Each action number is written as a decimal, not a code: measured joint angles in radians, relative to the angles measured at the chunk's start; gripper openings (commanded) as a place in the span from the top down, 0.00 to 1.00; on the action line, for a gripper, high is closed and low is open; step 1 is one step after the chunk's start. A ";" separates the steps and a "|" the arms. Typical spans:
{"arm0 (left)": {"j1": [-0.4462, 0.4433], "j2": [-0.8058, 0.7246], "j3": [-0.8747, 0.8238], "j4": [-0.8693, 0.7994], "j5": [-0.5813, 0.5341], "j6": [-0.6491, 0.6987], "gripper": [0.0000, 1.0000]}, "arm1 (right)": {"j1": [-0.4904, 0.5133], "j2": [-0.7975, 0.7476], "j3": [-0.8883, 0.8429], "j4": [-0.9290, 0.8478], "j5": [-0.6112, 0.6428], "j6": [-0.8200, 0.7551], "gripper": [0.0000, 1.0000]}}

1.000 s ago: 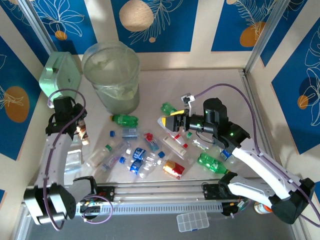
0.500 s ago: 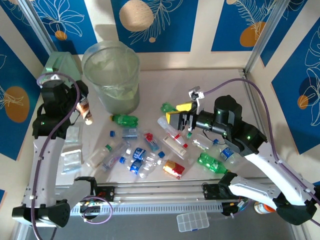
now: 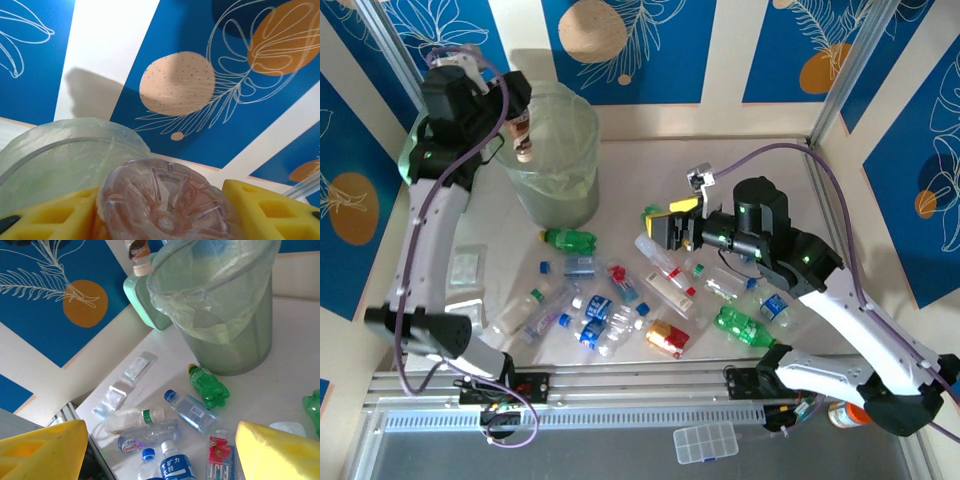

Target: Put the plastic bottles in the bin

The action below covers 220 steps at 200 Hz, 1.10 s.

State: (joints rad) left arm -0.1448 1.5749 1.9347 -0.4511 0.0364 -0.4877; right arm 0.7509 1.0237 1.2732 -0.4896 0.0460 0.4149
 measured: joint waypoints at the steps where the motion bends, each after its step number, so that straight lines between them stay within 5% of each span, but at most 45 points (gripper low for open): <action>1: 0.000 0.005 0.003 0.001 0.001 0.000 0.56 | 0.000 0.001 0.000 -0.001 0.000 0.000 0.21; 46: -0.002 0.197 0.040 0.062 0.027 0.014 0.56 | 0.001 0.043 0.048 -0.046 0.034 0.000 0.21; 125: -0.003 0.320 -0.098 0.079 0.058 0.027 0.52 | 0.001 0.124 0.079 -0.065 0.060 -0.024 0.21; 174: -0.003 0.489 0.010 -0.021 0.076 0.061 0.52 | 0.001 0.178 0.079 -0.064 0.060 -0.027 0.20; 220: -0.006 0.522 0.022 -0.108 0.067 0.068 0.34 | 0.002 0.180 0.079 -0.053 0.068 -0.027 0.19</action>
State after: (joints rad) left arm -0.1509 2.0972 1.9568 -0.5594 0.1036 -0.4198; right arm 0.7528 1.2037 1.3521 -0.5423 0.1135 0.3878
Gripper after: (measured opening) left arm 0.592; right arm 0.807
